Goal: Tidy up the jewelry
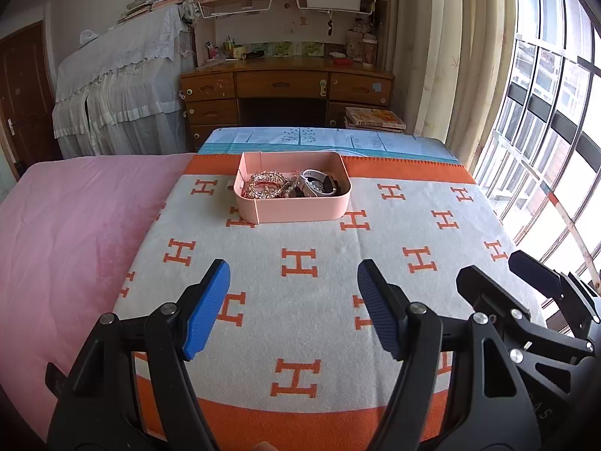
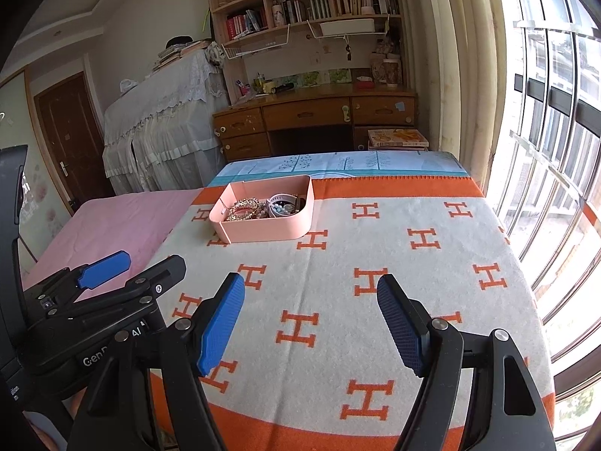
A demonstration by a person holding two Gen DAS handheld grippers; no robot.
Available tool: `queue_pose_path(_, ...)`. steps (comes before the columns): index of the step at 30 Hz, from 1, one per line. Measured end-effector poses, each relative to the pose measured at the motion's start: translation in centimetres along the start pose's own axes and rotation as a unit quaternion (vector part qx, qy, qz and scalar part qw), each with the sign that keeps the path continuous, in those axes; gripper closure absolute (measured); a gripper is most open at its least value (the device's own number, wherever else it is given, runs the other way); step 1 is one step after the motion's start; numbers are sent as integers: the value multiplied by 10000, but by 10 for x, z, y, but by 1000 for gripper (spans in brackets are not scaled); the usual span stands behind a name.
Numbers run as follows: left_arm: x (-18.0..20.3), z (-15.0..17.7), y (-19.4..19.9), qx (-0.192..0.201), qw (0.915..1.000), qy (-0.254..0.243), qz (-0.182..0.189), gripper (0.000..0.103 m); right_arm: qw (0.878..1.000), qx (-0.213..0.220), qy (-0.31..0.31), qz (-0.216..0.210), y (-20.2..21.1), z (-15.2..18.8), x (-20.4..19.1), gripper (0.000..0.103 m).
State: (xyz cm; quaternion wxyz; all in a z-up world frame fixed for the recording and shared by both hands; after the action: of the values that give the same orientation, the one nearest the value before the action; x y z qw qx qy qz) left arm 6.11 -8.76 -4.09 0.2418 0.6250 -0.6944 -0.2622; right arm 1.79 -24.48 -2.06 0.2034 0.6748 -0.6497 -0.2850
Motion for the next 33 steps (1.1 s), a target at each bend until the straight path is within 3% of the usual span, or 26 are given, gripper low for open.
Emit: queue_pose_path(33, -7, 8, -7, -24, 10000, -50, -29, 35, 10000, -51, -46, -23, -1, 0, 3, 29)
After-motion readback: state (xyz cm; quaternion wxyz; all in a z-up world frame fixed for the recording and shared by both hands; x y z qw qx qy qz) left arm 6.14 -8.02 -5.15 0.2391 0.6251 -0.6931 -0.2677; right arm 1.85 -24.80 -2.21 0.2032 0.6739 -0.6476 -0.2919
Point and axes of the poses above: each gripper's, at about its wrist camera, not at the fingertips, and y roughly against the way its jaws point, x to its right, z to its underside, the point moved 7 cm from there along -y, roughly the way its jaws point, and after that the axes turned 1 degree about -y, right-handed, at the moved point
